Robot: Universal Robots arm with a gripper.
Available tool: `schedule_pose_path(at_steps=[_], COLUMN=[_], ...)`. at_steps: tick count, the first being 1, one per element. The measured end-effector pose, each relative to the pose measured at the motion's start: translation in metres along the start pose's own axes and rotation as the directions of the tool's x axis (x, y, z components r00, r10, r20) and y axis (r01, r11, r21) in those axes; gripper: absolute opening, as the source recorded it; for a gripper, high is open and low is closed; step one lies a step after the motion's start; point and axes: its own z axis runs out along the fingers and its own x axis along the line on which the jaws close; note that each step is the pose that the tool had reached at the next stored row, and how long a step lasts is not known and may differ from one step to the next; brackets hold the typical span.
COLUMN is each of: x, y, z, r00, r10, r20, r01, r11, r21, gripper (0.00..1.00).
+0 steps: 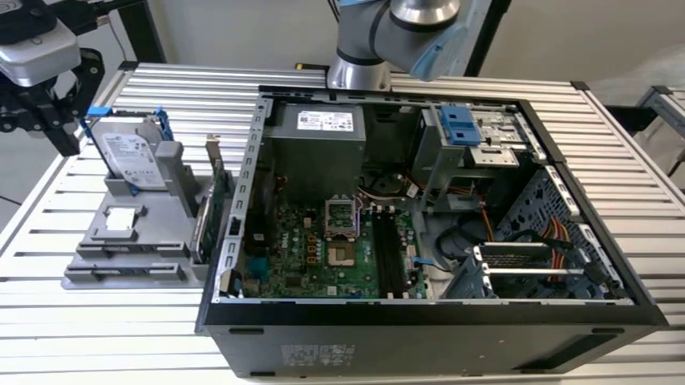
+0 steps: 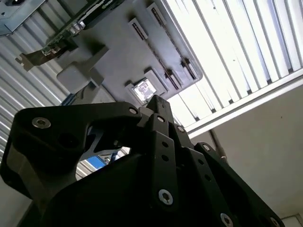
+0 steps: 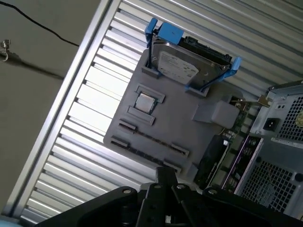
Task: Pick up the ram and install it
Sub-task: 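Pick up the ram and move it above insertion slot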
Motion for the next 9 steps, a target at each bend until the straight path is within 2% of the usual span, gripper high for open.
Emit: schedule_pose_path(at_steps=[5,9], x=[0.0000,0.0000], y=[0.0000,0.0000], z=[0.0000,0.0000], r00=[0.9988,0.9962], r10=[-0.049,-0.087], r20=[-0.0023,-0.0042], r01=[0.049,0.087], r11=[0.9988,0.9962], r21=[-0.0008,-0.0015], gripper=[0.00,0.00])
